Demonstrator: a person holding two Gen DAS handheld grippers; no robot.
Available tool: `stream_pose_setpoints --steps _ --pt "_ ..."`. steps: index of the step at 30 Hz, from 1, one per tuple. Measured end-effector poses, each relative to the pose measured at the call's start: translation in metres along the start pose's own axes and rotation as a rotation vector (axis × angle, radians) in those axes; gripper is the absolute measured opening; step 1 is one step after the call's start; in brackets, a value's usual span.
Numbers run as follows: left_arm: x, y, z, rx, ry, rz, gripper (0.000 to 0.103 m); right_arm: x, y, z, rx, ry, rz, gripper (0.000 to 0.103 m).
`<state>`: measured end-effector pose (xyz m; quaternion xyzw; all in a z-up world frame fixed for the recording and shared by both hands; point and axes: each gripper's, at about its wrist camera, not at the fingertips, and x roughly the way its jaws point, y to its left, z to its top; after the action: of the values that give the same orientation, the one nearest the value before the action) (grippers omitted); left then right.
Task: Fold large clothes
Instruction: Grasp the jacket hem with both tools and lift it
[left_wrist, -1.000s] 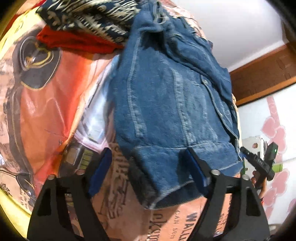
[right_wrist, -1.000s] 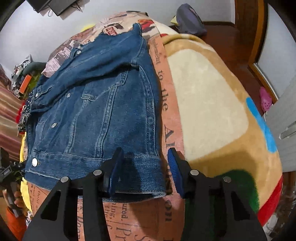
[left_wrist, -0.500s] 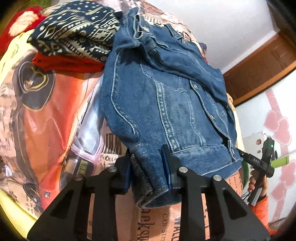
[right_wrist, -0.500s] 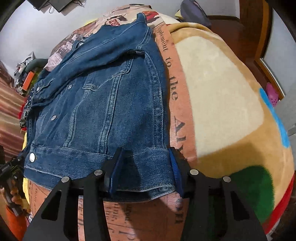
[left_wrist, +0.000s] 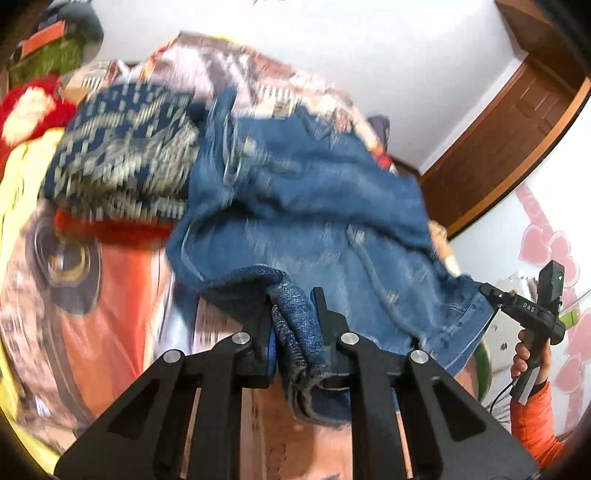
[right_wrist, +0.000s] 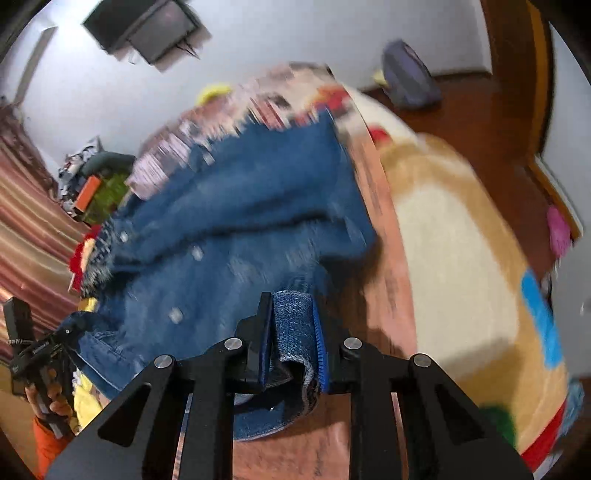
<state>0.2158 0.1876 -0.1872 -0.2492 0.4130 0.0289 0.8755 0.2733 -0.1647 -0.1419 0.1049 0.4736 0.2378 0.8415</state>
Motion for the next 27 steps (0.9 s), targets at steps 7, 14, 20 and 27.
stream_pose_setpoints --steps 7,14,20,27 --pt "-0.016 -0.015 0.079 0.036 -0.156 -0.076 0.014 -0.001 0.042 0.074 -0.116 -0.134 -0.022 0.017" --pt "0.033 -0.001 0.168 0.03 -0.29 0.086 0.014 0.054 0.063 0.171 -0.136 -0.201 -0.139 0.017" --pt "0.131 0.045 0.208 -0.041 -0.135 0.205 0.014 0.138 0.044 0.201 -0.055 -0.127 -0.217 0.017" --pt "0.181 0.061 0.196 0.029 -0.023 0.249 0.02 0.203 0.001 0.189 0.022 0.01 -0.228 0.019"
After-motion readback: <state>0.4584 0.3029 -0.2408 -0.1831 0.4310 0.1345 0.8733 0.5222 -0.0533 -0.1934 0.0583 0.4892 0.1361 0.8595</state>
